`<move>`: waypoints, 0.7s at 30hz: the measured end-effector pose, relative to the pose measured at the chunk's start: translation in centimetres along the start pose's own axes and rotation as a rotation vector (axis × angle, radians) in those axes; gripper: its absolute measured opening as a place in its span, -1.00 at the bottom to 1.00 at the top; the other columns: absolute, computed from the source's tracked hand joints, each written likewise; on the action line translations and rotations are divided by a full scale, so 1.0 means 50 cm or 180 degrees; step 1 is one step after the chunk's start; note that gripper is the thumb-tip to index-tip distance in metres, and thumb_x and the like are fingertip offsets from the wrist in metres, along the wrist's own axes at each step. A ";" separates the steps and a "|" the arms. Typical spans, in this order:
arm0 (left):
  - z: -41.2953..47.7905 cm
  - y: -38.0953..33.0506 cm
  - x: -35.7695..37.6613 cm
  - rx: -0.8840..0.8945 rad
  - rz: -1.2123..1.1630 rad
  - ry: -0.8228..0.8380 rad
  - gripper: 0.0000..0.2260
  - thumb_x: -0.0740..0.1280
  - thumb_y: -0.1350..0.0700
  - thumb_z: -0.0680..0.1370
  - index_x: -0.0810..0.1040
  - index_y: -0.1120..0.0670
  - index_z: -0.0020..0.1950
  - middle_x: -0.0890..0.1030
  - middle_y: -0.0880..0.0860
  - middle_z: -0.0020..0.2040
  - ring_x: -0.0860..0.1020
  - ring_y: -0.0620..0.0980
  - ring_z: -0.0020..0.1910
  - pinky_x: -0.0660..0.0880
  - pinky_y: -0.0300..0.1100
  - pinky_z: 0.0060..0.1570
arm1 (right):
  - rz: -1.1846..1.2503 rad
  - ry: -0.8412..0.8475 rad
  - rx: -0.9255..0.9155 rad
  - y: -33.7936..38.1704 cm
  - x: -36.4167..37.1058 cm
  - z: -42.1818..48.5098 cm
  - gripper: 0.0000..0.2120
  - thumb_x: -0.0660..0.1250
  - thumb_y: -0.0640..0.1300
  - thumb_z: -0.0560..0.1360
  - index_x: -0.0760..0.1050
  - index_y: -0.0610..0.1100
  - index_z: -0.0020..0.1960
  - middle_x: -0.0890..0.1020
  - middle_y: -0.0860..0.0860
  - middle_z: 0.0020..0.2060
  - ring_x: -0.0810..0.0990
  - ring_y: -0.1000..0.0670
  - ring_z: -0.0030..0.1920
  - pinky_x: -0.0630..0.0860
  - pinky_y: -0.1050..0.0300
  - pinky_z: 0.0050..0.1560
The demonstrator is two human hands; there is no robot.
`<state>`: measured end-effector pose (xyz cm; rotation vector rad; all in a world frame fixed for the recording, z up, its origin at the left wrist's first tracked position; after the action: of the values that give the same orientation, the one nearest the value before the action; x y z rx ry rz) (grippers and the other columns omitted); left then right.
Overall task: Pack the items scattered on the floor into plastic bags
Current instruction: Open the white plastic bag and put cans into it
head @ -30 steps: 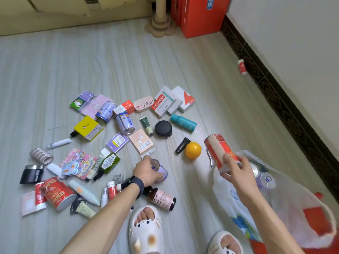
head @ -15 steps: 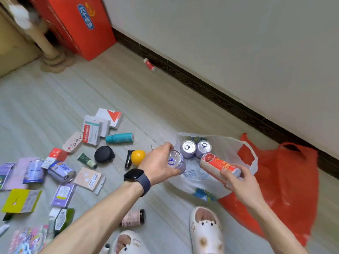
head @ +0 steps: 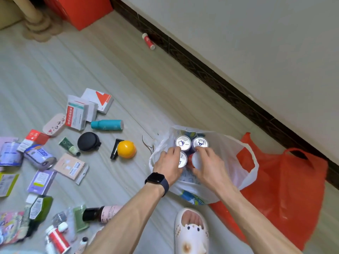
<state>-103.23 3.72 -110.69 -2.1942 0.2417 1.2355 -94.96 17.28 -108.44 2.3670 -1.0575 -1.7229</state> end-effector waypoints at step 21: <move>-0.378 0.234 -0.262 -0.1519 0.0649 -0.0005 -0.53 0.28 0.04 0.51 0.36 0.05 0.41 0.46 0.17 0.30 0.40 0.20 0.31 0.30 0.14 0.28 | -0.0216 -0.0004 -0.2193 0.292 -0.067 -0.163 -0.65 0.38 -0.05 0.54 0.52 0.09 0.32 0.50 0.01 0.39 0.47 -0.11 0.37 0.43 0.00 0.33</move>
<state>-101.95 -18.39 -97.42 -2.6231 0.1867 1.5316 -95.84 4.94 -96.67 1.9623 -0.2922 -1.7308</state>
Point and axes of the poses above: each hand's wrist, its own z-axis towards the middle knuckle, its own x-axis out of the palm, y = z × x, the point moved 2 cm from there along z, towards the middle knuckle
